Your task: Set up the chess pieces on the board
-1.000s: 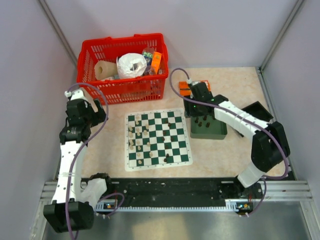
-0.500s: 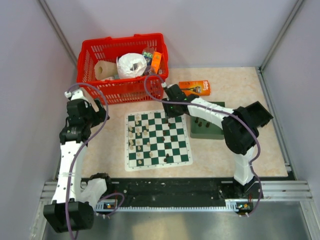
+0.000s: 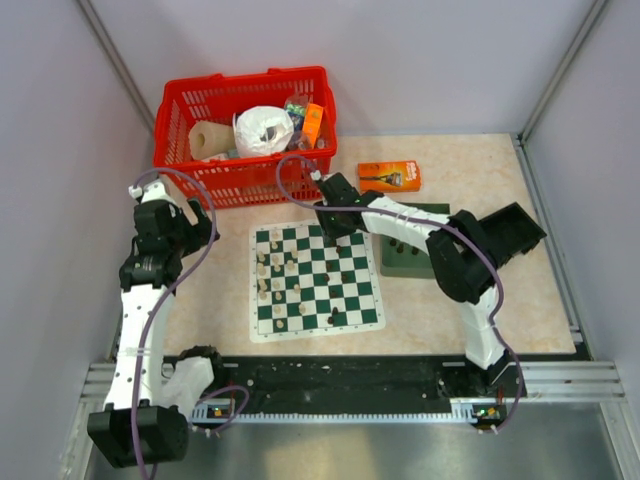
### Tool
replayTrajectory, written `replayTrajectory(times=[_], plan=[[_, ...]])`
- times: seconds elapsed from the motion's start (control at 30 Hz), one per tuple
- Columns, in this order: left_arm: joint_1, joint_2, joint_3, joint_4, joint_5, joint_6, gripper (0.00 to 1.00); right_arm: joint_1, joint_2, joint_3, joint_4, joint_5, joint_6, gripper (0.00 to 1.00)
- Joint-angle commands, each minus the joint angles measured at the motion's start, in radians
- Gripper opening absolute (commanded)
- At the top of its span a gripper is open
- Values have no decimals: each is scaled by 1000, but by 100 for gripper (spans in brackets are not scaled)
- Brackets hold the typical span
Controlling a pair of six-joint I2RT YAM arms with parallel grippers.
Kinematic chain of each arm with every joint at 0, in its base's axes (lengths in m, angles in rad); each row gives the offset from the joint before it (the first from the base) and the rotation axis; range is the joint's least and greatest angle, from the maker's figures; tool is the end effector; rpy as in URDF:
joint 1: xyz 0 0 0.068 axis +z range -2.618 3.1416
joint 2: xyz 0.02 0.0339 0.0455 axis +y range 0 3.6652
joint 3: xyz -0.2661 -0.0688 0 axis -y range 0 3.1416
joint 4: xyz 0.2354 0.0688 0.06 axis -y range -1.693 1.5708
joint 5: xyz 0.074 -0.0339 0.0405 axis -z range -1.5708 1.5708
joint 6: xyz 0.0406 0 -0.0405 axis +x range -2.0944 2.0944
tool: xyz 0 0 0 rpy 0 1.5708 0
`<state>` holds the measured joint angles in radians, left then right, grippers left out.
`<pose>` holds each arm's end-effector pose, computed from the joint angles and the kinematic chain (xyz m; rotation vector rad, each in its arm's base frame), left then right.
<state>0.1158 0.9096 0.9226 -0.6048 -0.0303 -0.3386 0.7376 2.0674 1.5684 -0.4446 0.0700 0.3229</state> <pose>0.1849 0.0227 0.3227 -0.5044 2.1042 -0.0956 0.3345 0.3001 0.1948 -0.4957 2.4968 0.3406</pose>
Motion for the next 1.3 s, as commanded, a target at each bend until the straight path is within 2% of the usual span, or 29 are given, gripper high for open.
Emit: replayTrajectory(times=[0.0,0.5,0.6,0.8,0.9,1.27], plan=[[1,-24,-5,39,3,-7,99,13,19,65,15,13,-10,36],[1,-20,-5,40,3,-7,99,13,48,59,-13,21,-12,35],[1,-21,-5,42,3,-7,99,14,54,58,-11,20,-13,29],[1,-18,-5,42,4,-7,99,14,53,62,-14,20,-15,29],[1,-18,-5,42,4,-7,99,14,46,59,-23,16,-7,34],[1,-18,-4,42,1,-7,99,14,34,41,-28,19,-5,29]])
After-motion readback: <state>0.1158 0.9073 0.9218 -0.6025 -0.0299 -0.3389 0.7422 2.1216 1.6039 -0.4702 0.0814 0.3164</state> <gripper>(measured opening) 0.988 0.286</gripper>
